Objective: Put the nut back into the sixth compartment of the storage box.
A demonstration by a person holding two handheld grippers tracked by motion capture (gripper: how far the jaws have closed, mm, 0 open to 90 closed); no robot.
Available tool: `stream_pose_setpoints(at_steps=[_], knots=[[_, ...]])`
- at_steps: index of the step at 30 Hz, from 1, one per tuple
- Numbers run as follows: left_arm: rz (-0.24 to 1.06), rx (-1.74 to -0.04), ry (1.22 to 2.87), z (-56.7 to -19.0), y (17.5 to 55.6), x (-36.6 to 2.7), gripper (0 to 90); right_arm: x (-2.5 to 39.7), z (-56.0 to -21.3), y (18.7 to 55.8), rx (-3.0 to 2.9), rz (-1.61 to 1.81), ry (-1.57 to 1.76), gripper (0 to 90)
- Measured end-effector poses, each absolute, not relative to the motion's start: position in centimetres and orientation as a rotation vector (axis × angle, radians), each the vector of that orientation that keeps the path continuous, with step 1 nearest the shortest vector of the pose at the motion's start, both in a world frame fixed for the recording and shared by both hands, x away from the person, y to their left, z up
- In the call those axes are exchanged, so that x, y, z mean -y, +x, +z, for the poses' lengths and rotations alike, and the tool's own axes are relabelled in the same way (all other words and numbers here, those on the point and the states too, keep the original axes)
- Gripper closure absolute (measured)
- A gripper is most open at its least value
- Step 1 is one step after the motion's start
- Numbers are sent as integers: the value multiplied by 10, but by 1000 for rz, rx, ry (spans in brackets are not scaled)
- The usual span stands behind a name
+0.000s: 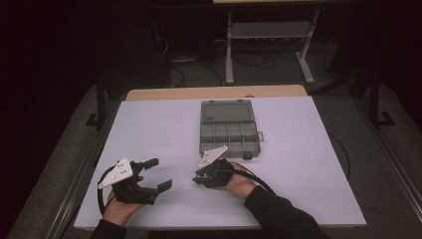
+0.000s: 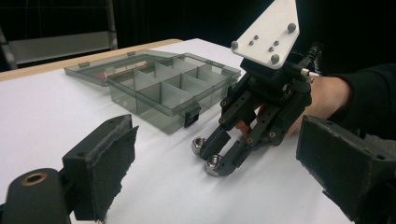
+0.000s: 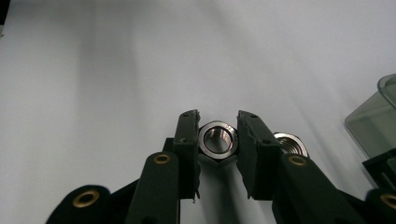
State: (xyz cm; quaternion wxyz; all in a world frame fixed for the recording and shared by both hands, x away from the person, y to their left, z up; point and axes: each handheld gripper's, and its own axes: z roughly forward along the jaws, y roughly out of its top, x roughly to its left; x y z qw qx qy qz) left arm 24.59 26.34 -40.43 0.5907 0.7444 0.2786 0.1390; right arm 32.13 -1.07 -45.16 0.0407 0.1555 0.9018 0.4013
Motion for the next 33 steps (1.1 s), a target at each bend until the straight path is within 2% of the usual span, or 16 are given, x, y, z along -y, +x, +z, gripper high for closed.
stream_pose_setpoints(at_steps=[18, 33], knots=[[323, -647, 1733, -405, 246, -263, 107, 31, -423, 331, -2702, 1313, 494, 696], [326, -643, 1743, -405, 247, -263, 107, 61, -405, 350, -2569, 1374, 690, 696]])
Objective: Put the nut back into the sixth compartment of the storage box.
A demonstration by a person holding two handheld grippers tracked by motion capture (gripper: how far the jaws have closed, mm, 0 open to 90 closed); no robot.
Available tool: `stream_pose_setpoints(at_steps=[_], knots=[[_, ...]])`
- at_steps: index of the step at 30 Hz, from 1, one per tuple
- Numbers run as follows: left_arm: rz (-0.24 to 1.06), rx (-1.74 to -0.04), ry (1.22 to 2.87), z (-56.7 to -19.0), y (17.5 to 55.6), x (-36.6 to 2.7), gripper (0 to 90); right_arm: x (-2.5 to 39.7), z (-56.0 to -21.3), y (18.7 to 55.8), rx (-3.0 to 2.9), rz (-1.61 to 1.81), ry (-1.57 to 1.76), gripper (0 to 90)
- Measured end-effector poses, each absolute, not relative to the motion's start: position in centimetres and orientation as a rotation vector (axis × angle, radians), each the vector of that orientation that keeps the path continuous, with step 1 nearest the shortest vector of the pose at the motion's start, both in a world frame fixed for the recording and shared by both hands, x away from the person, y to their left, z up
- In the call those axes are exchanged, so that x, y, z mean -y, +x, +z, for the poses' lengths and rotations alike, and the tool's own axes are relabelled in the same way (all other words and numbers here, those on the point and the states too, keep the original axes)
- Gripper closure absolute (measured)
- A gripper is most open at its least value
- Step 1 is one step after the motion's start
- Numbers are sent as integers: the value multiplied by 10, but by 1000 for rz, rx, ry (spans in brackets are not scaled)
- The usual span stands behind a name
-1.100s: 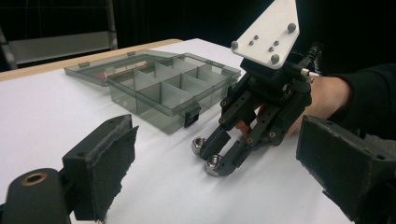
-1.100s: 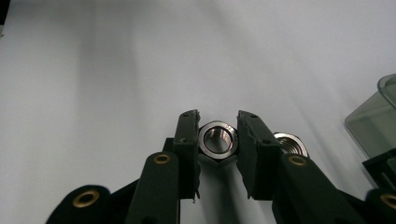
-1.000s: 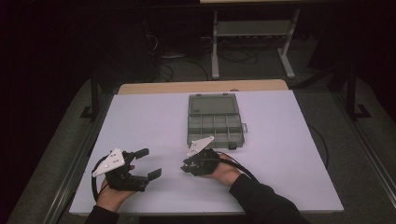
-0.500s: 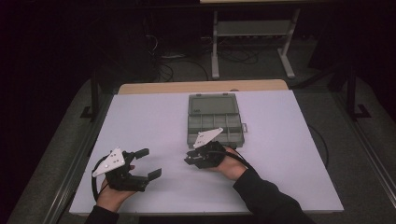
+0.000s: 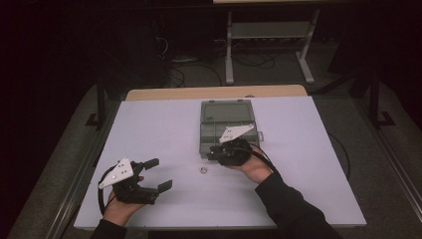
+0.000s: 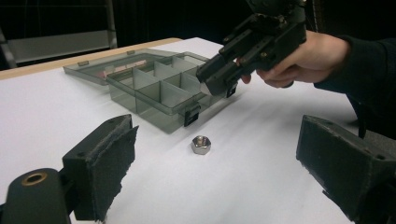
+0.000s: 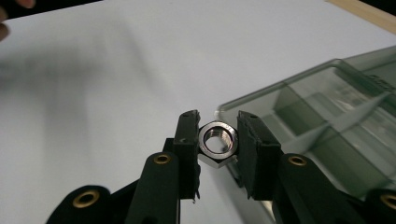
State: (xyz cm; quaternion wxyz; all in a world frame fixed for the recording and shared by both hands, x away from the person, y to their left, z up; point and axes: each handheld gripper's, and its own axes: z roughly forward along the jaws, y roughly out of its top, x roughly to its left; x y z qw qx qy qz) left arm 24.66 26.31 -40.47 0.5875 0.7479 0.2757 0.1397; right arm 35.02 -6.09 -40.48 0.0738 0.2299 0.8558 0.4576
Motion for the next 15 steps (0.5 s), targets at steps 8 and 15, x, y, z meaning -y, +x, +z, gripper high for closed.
stream_pose_setpoints(at_steps=[8, 15], knots=[[317, -654, 1736, -405, 246, -262, 107, 74, -405, 364, -2510, 1344, 781, 696], [315, -655, 1736, -405, 246, -262, 108, 80, -409, 373, -2486, 1298, 844, 696]])
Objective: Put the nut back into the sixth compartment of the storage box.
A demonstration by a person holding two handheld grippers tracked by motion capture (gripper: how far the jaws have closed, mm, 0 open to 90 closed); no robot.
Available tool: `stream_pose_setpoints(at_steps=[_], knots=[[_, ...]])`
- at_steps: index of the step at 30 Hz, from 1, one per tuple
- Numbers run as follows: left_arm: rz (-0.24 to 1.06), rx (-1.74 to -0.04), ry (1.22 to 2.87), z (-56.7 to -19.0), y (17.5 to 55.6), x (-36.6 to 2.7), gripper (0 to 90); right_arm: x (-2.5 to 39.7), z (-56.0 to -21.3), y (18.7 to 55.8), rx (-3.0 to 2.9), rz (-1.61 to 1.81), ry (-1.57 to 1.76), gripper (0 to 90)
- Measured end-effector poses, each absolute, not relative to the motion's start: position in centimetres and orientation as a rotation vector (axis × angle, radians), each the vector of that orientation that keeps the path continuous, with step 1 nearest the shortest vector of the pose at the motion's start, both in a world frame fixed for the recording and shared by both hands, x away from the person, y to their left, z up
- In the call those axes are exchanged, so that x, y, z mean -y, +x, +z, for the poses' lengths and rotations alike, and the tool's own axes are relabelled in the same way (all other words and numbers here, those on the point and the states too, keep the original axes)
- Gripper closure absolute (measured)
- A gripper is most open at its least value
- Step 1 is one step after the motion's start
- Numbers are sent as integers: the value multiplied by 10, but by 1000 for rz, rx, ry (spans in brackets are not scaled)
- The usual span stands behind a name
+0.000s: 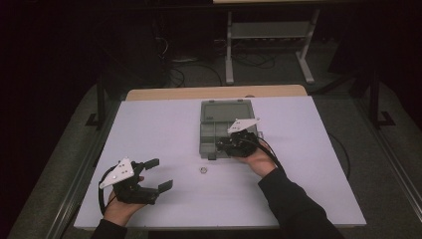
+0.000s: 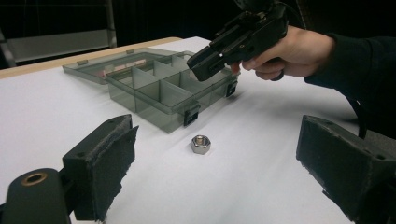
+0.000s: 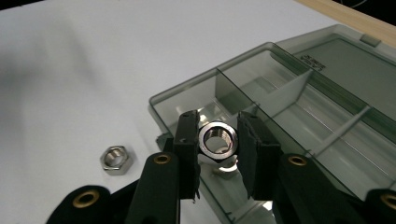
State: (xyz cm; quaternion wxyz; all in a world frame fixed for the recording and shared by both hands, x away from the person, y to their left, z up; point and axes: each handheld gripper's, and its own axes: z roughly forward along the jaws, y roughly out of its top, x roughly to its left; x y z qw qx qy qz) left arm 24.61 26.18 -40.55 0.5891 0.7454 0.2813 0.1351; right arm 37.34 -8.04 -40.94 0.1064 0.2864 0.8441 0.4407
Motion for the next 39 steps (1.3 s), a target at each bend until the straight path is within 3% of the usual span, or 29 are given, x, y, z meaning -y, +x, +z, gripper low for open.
stream_pose_setpoints(at_steps=[23, 39], knots=[[314, -658, 1732, -406, 246, -262, 108, 78, -425, 385, -2486, 1254, 922, 677], [312, -657, 1733, -406, 246, -262, 108, 80, -410, 375, -2465, 1339, 865, 622]])
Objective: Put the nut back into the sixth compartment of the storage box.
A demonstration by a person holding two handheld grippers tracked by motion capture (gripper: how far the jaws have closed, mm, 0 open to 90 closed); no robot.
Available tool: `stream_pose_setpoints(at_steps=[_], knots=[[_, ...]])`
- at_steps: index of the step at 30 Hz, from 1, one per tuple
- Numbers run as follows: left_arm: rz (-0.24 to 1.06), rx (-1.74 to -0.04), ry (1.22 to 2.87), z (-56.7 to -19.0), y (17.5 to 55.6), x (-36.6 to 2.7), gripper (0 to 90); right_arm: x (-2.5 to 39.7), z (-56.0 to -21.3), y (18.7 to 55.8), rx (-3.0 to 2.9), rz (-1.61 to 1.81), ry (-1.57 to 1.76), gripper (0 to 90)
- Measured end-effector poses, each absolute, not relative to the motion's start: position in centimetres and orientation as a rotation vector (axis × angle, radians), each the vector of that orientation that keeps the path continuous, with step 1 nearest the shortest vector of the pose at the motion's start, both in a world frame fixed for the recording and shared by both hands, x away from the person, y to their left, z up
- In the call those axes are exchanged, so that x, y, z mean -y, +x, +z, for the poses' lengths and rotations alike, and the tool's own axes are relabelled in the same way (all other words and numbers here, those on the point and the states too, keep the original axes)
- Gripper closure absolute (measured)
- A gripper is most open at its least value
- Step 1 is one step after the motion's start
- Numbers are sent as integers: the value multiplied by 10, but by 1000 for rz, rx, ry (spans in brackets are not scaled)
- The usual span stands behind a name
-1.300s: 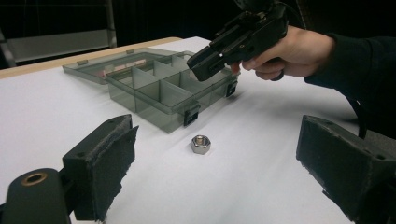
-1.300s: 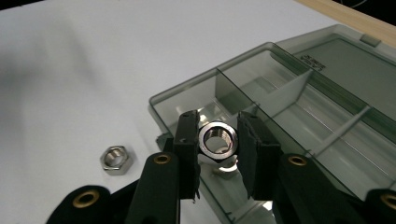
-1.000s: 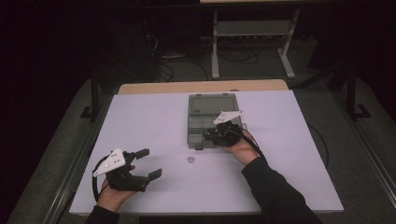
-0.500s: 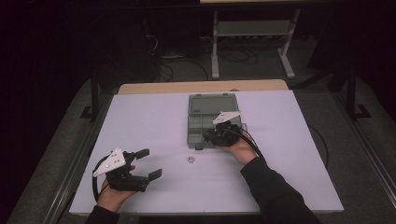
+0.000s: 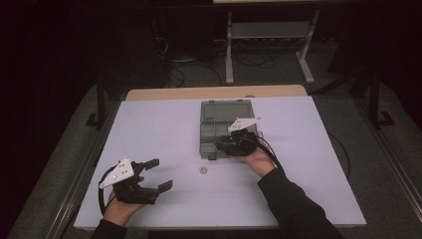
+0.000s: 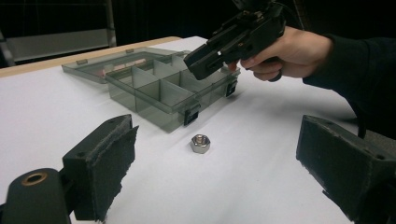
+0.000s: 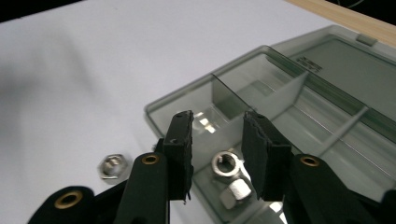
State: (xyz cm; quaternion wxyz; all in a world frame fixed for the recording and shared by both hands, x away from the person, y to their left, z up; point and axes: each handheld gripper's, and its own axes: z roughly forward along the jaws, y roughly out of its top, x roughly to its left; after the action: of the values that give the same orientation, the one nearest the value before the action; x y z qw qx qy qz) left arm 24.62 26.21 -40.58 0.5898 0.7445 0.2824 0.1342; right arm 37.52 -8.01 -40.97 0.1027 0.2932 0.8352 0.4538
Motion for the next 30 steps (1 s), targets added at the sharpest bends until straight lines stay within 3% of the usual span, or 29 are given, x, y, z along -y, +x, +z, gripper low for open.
stream_pose_setpoints(at_steps=[17, 30], knots=[[320, -646, 1742, -405, 246, -263, 108, 52, -406, 350, -2572, 1401, 719, 616], [313, -652, 1738, -405, 246, -263, 108, 31, -425, 340, -2677, 1331, 680, 616]])
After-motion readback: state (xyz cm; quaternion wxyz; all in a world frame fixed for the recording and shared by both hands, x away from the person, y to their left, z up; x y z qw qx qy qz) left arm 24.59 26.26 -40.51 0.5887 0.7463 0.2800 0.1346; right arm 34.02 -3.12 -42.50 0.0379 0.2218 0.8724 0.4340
